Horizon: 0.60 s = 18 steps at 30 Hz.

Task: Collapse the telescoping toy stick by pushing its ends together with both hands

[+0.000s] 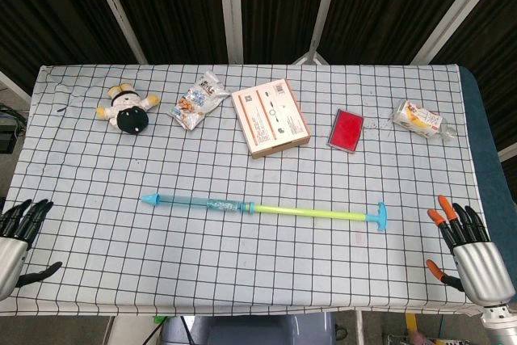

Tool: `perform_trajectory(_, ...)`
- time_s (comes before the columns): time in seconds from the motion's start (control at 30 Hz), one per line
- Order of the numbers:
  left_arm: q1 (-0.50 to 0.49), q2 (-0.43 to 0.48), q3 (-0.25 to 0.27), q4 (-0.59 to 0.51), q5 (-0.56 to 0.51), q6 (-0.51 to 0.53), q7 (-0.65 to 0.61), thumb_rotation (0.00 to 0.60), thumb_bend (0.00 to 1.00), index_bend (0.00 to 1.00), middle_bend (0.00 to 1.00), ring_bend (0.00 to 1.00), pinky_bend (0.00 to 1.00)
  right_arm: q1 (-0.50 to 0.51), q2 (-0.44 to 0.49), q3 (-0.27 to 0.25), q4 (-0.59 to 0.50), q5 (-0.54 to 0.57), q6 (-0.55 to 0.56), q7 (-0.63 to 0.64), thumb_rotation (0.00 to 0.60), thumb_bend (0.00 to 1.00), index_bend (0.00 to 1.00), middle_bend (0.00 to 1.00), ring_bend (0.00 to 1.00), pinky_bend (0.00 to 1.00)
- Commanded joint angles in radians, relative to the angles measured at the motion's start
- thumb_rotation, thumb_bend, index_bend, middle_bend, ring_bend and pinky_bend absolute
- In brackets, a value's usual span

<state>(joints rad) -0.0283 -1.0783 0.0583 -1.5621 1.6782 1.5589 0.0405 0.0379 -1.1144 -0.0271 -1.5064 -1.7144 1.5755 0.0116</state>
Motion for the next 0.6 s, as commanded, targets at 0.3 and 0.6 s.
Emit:
perform_trajectory(0.3, 0.0, 0.007, 0.004, -0.019, -0.002, 0.004, 0.011, 0.6, 0.05, 0.0, 0.0, 0.0, 0.0, 0.0, 0.005, 0.003, -0.028, 0.036, -0.022, -0.025, 0.6, 0.27, 0.0, 0.0, 0.0, 0.0)
perform_trajectory(0.6, -0.002, 0.007, -0.002, -0.02, -0.02, -0.006, -0.003, 0.6, 0.05, 0.0, 0.0, 0.0, 0.0, 0.015, 0.01, 0.003, -0.067, 0.026, -0.037, -0.001, 0.6, 0.27, 0.0, 0.0, 0.0, 0.0)
